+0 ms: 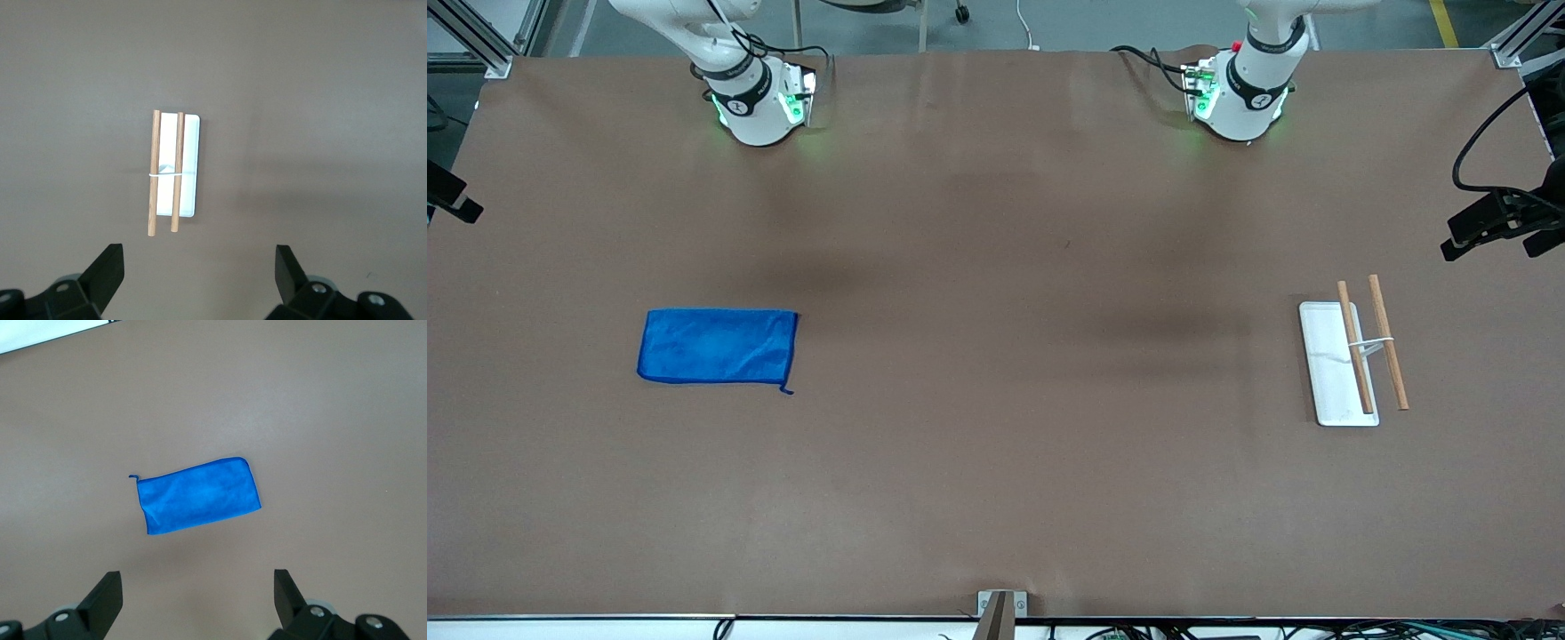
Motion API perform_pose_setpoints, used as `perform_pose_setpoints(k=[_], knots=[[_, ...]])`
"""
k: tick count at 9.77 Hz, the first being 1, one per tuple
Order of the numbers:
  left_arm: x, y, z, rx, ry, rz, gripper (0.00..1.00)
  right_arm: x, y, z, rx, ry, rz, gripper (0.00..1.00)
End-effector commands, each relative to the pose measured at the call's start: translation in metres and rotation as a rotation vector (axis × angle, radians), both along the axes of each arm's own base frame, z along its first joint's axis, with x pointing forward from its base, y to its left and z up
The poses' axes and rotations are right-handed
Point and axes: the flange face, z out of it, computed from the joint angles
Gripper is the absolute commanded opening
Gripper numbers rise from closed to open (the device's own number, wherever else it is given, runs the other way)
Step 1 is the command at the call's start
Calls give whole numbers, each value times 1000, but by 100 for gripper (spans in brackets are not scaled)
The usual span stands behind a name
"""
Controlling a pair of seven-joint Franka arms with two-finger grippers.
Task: Right arm passes towel to left arm to hang
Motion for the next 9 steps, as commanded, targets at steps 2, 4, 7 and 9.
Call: perform_pose_setpoints(k=[2,4,7,9], knots=[[7,2,-14,3,23,-8,100,1,1,2,-17,-2,2,100],[7,3,-12,3,19,-8,100,1,1,3,-17,-4,2,100],[8,4,-12,10,18,-7,100,4,2,-13,-12,32,16,100],[8,3,-12,15,18,-8,100,13,13,-68,-6,95,41,100]])
